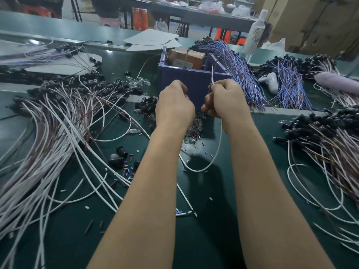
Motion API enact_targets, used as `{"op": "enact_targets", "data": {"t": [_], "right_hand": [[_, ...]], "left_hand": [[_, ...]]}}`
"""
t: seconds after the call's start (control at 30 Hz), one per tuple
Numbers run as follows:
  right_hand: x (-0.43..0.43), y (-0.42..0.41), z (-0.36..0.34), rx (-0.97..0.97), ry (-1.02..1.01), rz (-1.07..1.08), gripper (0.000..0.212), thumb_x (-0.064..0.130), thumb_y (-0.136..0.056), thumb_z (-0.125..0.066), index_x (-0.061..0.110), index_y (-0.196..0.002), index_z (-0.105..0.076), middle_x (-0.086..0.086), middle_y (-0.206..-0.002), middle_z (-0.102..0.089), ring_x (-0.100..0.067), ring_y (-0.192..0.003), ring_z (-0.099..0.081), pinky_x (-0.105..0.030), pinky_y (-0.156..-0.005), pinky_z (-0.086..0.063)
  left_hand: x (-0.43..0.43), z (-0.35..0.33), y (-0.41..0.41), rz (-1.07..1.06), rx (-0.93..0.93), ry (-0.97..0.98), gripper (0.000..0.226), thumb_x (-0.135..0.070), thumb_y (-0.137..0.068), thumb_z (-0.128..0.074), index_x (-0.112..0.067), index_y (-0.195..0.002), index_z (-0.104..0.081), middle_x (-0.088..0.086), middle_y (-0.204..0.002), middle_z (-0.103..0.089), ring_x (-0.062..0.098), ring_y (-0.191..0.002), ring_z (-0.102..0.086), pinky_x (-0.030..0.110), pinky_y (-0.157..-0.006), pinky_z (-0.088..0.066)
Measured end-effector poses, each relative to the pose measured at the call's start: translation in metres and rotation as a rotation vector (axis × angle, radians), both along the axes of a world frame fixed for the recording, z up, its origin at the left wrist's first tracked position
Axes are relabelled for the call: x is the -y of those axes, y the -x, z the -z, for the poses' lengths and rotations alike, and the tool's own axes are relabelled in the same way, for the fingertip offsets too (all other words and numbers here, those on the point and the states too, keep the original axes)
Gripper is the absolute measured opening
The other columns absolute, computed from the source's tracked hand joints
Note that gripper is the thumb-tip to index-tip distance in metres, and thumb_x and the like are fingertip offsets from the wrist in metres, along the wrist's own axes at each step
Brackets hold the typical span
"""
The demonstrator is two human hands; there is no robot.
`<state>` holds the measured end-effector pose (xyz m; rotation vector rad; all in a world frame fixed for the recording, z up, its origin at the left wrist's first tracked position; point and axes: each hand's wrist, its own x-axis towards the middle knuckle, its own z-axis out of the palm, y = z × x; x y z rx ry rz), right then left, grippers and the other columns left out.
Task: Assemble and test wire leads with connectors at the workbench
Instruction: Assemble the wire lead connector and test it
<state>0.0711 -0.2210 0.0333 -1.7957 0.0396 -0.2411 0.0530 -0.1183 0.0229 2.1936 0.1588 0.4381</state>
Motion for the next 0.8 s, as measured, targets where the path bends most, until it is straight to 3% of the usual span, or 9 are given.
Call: {"op": "enact_targets", "data": {"t": [0.13, 0.27, 0.37, 0.47, 0.6, 0.8], "right_hand": [[-0.001, -0.001, 0.002, -0.012, -0.039, -0.018, 0.02, 0.004, -0.096, -0.033, 0.015, -0.083, -0.044, -0.002, -0.058, -0.053, -0.011, -0.042, -0.056, -0.021, -0.045, -0.051], [-0.002, -0.002, 0.005, -0.011, -0.057, -0.02, 0.02, 0.003, -0.096, -0.034, 0.014, -0.083, -0.045, -0.002, -0.059, -0.053, -0.014, -0.048, -0.052, -0.032, -0.057, -0.053], [0.0, -0.003, 0.007, -0.015, -0.05, -0.021, 0.02, 0.004, -0.096, -0.035, 0.014, -0.084, -0.046, -0.002, -0.06, -0.054, -0.016, -0.054, -0.052, -0.031, -0.057, -0.051], [0.0, -0.003, 0.01, -0.029, -0.06, -0.029, 0.018, 0.005, -0.097, -0.035, 0.014, -0.086, -0.046, -0.002, -0.061, -0.054, -0.015, -0.052, -0.053, -0.022, -0.047, -0.048], [-0.001, -0.003, 0.011, 0.007, -0.104, 0.004, 0.018, 0.006, -0.098, -0.034, 0.015, -0.085, -0.043, -0.002, -0.061, -0.053, -0.013, -0.046, -0.051, -0.018, -0.041, -0.043], [0.004, -0.006, 0.013, 0.115, -0.004, 0.134, 0.021, 0.012, -0.1, -0.033, 0.023, -0.082, -0.037, -0.004, -0.069, -0.054, -0.01, -0.05, -0.048, -0.016, -0.042, -0.039]], "left_hand": [[-0.002, -0.002, 0.003, 0.107, -0.152, -0.087, 0.024, -0.021, -0.098, -0.044, -0.01, -0.11, -0.061, 0.012, -0.11, -0.064, 0.031, -0.1, -0.059, 0.033, -0.08, -0.045], [-0.001, -0.008, 0.005, 0.334, -0.3, -0.207, 0.025, -0.01, -0.096, -0.042, 0.0, -0.102, -0.063, 0.009, -0.077, -0.055, 0.024, -0.064, -0.049, 0.029, -0.055, -0.036], [0.003, -0.006, 0.006, 0.392, -0.349, -0.276, 0.02, -0.008, -0.093, -0.045, -0.003, -0.106, -0.059, 0.01, -0.09, -0.06, 0.025, -0.076, -0.055, 0.033, -0.067, -0.045], [0.003, 0.0, 0.005, 0.377, -0.343, -0.248, 0.019, -0.008, -0.091, -0.05, -0.004, -0.106, -0.061, 0.012, -0.102, -0.066, 0.029, -0.092, -0.062, 0.038, -0.082, -0.052], [-0.005, 0.003, 0.004, 0.221, -0.216, -0.127, 0.017, -0.011, -0.091, -0.051, -0.011, -0.099, -0.067, 0.013, -0.101, -0.068, 0.029, -0.09, -0.064, 0.035, -0.08, -0.053], [-0.017, -0.006, 0.001, -0.066, -0.042, -0.001, 0.021, -0.016, -0.093, -0.045, -0.008, -0.105, -0.061, 0.011, -0.105, -0.064, 0.026, -0.086, -0.054, 0.03, -0.074, -0.04]]}}
